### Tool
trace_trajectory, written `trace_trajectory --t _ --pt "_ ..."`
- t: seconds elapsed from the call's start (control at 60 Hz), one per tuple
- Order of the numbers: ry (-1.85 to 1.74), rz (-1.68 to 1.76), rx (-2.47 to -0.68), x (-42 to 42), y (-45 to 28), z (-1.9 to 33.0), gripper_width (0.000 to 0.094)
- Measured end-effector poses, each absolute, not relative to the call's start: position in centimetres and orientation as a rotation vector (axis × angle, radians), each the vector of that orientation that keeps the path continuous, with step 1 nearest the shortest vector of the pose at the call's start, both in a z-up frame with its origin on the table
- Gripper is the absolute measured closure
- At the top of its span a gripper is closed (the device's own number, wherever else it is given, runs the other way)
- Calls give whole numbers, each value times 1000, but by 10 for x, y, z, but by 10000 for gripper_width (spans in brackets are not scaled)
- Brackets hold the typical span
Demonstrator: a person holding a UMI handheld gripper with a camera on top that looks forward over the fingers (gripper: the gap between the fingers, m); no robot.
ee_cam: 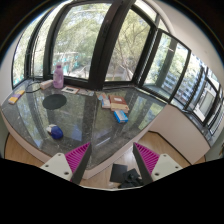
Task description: Arrange mouse
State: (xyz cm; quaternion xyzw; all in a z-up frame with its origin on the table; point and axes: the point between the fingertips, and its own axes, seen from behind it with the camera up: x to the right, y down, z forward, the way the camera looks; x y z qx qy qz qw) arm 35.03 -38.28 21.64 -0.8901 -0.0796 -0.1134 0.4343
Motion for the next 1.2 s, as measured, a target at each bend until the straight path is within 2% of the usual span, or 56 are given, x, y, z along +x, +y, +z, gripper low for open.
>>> trace_trajectory --t 0.133,0.317,0.467,0.7,0.85,0.95,1.2 --pt "-159 -311 -2232 350 -400 205 91" --pt "-90 -282 -2249 315 -446 152 87" --pt "-62 -187 -2277 259 -453 103 85" --pt "-61 -51 -2261 166 -394 41 90" --pt "-93 -23 -2222 129 -337 14 86" --pt "-135 -13 -2209 113 -304 2 88" --pt "-218 11 -2178 90 -244 -3 85"
